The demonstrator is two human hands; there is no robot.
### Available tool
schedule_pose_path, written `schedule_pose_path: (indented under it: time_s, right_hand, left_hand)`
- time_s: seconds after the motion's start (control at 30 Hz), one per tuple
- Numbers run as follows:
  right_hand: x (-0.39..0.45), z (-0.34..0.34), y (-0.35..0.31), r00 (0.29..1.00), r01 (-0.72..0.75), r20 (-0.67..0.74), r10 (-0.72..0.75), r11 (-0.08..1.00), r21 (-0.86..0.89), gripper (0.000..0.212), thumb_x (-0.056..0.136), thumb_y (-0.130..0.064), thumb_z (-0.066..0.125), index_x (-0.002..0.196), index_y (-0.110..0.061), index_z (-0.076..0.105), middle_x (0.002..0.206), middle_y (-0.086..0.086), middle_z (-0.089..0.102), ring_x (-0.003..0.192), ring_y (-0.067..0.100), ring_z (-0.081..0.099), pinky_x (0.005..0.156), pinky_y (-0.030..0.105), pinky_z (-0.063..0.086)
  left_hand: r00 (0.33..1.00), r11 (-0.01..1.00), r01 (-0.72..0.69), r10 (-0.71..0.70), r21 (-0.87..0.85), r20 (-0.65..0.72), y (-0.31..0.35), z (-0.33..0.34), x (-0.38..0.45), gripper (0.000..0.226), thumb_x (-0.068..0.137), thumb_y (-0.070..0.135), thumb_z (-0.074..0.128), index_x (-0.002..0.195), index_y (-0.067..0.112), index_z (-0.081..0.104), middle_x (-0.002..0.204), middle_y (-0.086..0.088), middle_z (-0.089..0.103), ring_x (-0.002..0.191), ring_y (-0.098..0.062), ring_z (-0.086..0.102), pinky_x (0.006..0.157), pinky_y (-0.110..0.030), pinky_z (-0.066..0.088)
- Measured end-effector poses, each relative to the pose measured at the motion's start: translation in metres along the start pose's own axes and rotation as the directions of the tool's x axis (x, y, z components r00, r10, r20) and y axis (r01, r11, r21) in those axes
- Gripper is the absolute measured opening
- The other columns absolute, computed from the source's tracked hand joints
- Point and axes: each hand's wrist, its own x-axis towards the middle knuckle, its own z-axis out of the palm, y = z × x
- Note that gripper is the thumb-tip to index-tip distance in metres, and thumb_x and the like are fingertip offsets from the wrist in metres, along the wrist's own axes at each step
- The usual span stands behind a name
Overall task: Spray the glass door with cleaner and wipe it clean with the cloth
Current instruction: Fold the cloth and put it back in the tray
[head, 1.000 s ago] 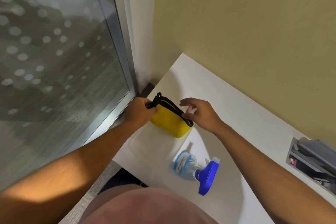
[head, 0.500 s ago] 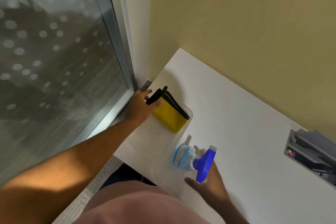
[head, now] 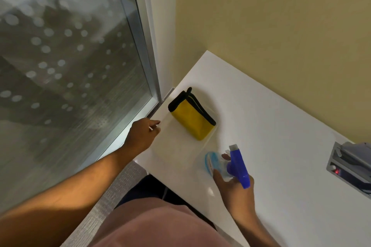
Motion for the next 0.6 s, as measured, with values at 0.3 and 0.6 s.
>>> schedule_pose_path:
  time_s: [0.3,0.6]
  right_hand:
    - [0.002,-0.021,-0.078,0.957,0.139,0.255,-0.137,0.990,0.012,0.035,0.084,-0.025,0.085,0.111,-0.021,0.064,0.097,-0.012,0.066,0.085,0.003,0.065,0.067,-0.005,0.043]
    - [0.037,0.058,-0.076,0.878,0.338,0.372,-0.301,0.940,-0.037,0.053,0.083,-0.015,0.087,0.129,-0.023,0.062,0.117,-0.013,0.068,0.107,0.005,0.066,0.084,0.001,0.048]
  left_hand:
    - [1.000,1.000,0.006,-0.006,-0.021,-0.012,-0.005,-0.002,-0.003,0.040,0.103,0.025,0.070,0.140,0.010,0.070,0.134,-0.016,0.075,0.111,-0.027,0.072,0.098,-0.034,0.054]
    - [0.998,0.998,0.056,-0.055,-0.035,0.021,-0.004,-0.006,-0.008,0.042,0.101,0.031,0.071,0.138,0.010,0.071,0.137,-0.015,0.074,0.118,-0.032,0.073,0.108,-0.046,0.058]
